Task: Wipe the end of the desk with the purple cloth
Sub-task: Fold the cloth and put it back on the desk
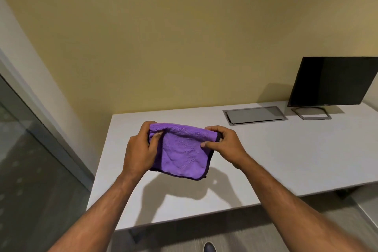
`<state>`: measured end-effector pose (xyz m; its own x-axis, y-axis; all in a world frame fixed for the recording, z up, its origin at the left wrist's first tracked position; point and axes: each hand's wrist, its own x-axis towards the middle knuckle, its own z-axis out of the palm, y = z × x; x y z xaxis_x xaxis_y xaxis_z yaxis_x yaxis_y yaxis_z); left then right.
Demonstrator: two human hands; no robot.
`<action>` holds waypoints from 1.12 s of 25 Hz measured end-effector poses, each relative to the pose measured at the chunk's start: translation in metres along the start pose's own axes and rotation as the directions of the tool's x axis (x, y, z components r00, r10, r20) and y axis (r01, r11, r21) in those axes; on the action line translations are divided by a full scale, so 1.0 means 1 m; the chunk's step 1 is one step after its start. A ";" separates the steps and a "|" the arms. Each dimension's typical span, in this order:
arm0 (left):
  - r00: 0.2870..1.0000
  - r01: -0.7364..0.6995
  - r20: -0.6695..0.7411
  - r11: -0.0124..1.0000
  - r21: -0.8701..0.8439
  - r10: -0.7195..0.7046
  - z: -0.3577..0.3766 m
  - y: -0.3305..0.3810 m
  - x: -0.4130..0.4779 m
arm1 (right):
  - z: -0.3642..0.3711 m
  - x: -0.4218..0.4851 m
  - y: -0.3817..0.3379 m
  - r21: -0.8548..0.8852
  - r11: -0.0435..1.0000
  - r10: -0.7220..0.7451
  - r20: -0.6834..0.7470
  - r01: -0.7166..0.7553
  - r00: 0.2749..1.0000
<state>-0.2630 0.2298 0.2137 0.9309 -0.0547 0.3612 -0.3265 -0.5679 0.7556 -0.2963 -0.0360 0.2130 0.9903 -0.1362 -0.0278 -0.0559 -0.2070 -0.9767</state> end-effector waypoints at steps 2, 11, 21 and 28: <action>0.998 0.018 -0.052 1.000 0.015 -0.017 0.028 0.008 0.017 | -0.022 0.027 0.005 0.043 0.997 0.064 0.029 -0.066 0.997; 0.994 0.095 -0.038 0.989 -0.112 -0.100 0.133 0.048 0.107 | -0.107 0.121 0.029 0.235 0.938 0.223 0.154 -0.254 0.963; 0.750 0.652 0.493 0.615 -0.444 -0.440 0.210 0.028 0.183 | -0.121 0.167 0.066 0.131 0.965 0.243 -0.144 -0.225 0.959; 0.673 0.717 0.494 0.650 -0.254 -0.550 0.269 -0.020 0.193 | -0.131 0.218 0.123 -0.073 0.949 0.271 -0.309 -0.307 0.912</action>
<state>-0.0322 0.0093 0.1212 0.8873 -0.1307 -0.4423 0.4135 -0.1998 0.8883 -0.1036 -0.2183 0.1150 0.8483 -0.4796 -0.2244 -0.3663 -0.2256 -0.9027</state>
